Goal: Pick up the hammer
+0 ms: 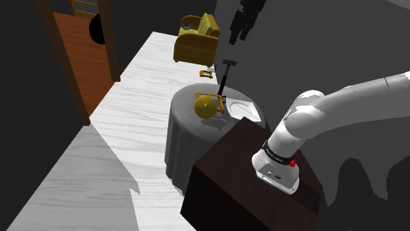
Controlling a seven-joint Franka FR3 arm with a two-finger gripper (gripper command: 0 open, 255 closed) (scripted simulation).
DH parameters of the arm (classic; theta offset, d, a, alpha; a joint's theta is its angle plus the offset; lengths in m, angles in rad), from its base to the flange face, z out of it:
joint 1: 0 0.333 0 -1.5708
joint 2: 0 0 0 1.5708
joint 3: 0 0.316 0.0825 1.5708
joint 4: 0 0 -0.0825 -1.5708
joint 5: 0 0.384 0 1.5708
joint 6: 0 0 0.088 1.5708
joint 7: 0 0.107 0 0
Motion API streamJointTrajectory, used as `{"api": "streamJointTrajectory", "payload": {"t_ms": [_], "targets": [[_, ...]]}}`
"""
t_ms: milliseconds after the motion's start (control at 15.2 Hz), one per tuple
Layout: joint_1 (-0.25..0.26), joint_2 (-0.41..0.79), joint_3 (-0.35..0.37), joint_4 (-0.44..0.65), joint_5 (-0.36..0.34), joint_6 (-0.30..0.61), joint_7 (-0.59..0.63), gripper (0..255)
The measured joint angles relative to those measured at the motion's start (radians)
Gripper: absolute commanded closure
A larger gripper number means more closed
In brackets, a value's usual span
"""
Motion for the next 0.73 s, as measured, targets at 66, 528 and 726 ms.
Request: {"api": "streamJointTrajectory", "payload": {"t_ms": [66, 528, 726], "targets": [[0.0, 0.0, 0.0, 0.0, 0.0, 0.0, 0.0, 0], [-0.014, 0.059, -0.143, -0.035, -0.072, 0.083, -0.209, 0], [-0.02, 0.105, -0.214, -0.037, -0.104, 0.129, -0.315, 0]]}}
